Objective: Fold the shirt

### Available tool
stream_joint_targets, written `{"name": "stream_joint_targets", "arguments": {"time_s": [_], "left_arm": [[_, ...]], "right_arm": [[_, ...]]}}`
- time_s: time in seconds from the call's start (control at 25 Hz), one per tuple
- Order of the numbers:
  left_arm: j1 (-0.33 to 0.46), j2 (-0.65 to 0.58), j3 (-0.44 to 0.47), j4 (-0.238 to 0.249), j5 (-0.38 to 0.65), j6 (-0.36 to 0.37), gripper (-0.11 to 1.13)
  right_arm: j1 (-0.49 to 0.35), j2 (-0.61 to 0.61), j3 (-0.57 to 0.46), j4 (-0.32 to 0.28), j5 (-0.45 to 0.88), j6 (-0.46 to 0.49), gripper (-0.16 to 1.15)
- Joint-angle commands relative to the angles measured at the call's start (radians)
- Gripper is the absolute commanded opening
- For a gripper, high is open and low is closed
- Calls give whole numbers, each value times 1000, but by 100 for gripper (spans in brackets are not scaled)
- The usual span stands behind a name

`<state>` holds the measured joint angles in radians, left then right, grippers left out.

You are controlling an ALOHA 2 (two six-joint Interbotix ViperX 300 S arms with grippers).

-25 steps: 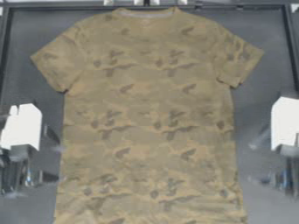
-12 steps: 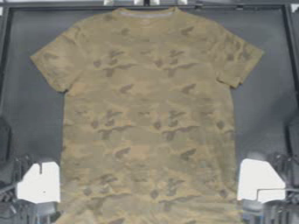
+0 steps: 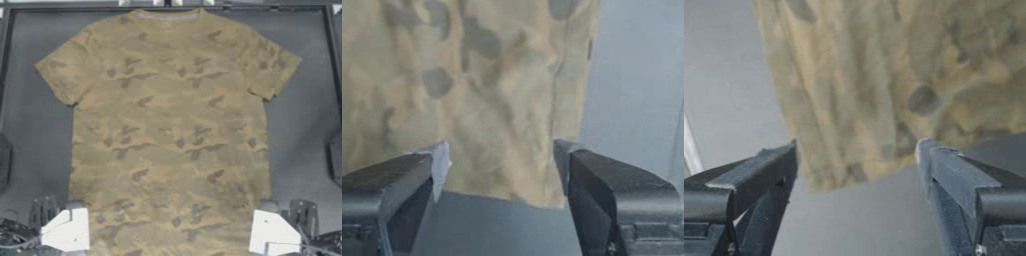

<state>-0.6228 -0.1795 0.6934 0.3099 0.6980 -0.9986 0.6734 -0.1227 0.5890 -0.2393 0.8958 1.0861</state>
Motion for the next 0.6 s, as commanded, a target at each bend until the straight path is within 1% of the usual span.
{"name": "stream_joint_targets", "arguments": {"time_s": [0.04,0.28,0.44,0.6], "left_arm": [[-11,31,-40,-15,-9,0,94],[-25,133,-75,-55,-9,0,94],[-41,193,-86,-94,-9,0,94],[-51,230,-87,-104,-6,-2,94]], "right_arm": [[25,9,-18,-3,-17,25,98],[40,63,5,-3,-107,57,98],[43,98,21,-6,-167,74,98],[43,127,31,-11,-183,78,98]]}}
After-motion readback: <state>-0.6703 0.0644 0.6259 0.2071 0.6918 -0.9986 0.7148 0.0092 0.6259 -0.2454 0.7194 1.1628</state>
